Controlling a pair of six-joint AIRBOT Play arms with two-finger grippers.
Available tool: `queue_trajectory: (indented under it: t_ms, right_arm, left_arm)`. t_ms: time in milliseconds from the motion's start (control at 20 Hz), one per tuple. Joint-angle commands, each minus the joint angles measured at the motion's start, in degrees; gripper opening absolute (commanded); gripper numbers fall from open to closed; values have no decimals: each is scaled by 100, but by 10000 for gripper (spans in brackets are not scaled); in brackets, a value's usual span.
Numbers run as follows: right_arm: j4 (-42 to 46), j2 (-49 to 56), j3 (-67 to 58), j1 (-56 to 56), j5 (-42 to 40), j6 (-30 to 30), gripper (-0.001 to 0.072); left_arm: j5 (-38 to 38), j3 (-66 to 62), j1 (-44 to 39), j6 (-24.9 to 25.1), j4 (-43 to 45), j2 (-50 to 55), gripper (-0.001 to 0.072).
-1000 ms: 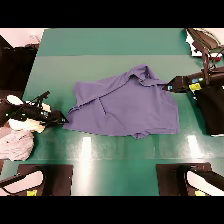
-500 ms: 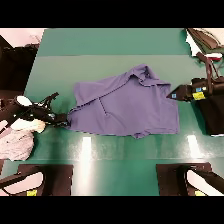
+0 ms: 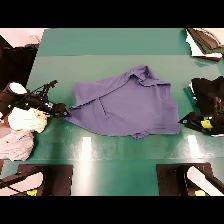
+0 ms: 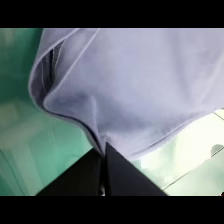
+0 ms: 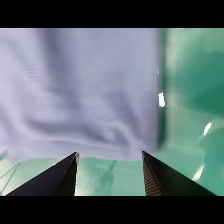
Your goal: Fold the shirts.
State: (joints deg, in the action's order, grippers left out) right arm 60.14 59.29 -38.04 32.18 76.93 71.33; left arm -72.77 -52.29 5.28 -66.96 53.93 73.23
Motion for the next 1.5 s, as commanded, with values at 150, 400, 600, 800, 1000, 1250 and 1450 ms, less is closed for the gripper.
queue_trajectory:
  t_ms: [150, 400, 600, 800, 1000, 1250, 1450]
  right_arm:
    - [105, 546, 308, -299, -511, -85, 444]
    - [149, 651, 308, -476, -179, -87, 351]
    - [118, 116, 284, -420, -243, -164, 18]
    - [-275, -623, -706, -470, -249, -146, 17]
    - [-1272, -1222, -2699, -468, -459, -114, 17]
    - [-1147, -1537, -5685, -461, -717, 66, 17]
    - [-387, -1543, -7639, -463, -739, 374, 17]
  left_arm:
    - [-72, -127, -7, -59, -4, -4, 21]
    - [-122, -127, -7, -63, -4, -7, 21]
    - [-107, -179, 15, -68, 11, -105, 21]
    - [-66, -1248, 48, -382, 275, -675, 21]
    - [-177, -3270, 46, -566, 317, -1366, 21]
    - [-177, -6004, 46, -796, 339, -1869, 21]
    - [107, -7552, 46, -964, 348, -2181, 21]
